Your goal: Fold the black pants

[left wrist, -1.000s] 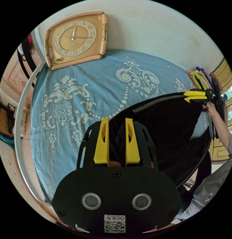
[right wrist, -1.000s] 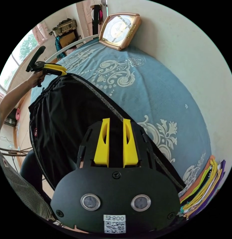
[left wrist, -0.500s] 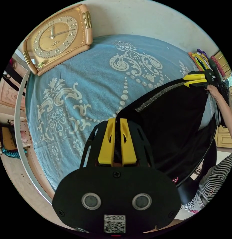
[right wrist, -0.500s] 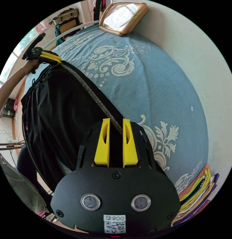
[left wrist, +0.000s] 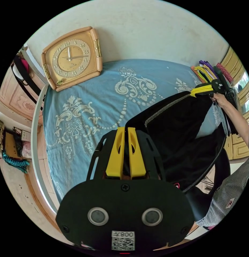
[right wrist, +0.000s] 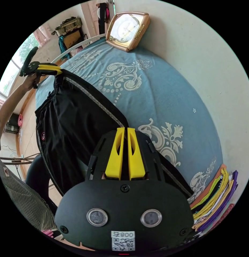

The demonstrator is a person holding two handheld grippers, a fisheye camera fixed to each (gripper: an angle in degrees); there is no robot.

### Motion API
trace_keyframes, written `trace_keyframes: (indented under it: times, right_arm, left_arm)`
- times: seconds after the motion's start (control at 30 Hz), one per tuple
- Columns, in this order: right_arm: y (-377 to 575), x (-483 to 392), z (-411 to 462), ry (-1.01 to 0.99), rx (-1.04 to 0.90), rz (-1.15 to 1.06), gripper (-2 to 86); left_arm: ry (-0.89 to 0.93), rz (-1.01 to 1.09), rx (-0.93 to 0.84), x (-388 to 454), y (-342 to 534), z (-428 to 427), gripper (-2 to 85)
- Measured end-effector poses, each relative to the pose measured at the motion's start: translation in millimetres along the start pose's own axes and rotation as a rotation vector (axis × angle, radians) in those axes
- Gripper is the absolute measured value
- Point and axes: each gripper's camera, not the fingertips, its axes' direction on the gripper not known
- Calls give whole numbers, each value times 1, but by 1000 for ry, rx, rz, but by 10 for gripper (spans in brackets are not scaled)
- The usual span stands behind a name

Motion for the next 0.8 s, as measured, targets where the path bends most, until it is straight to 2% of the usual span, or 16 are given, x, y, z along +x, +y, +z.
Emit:
trace_keyframes:
  times: [0.27,0.8]
  right_arm:
    - [60,-65,-35,7,56,-29,18]
    - [159,-225,10,-119,-71,-139,17]
  left_arm:
    - [45,-23,22,9,64,-59,17]
    - [94,-97,-203,23,221,-81,16]
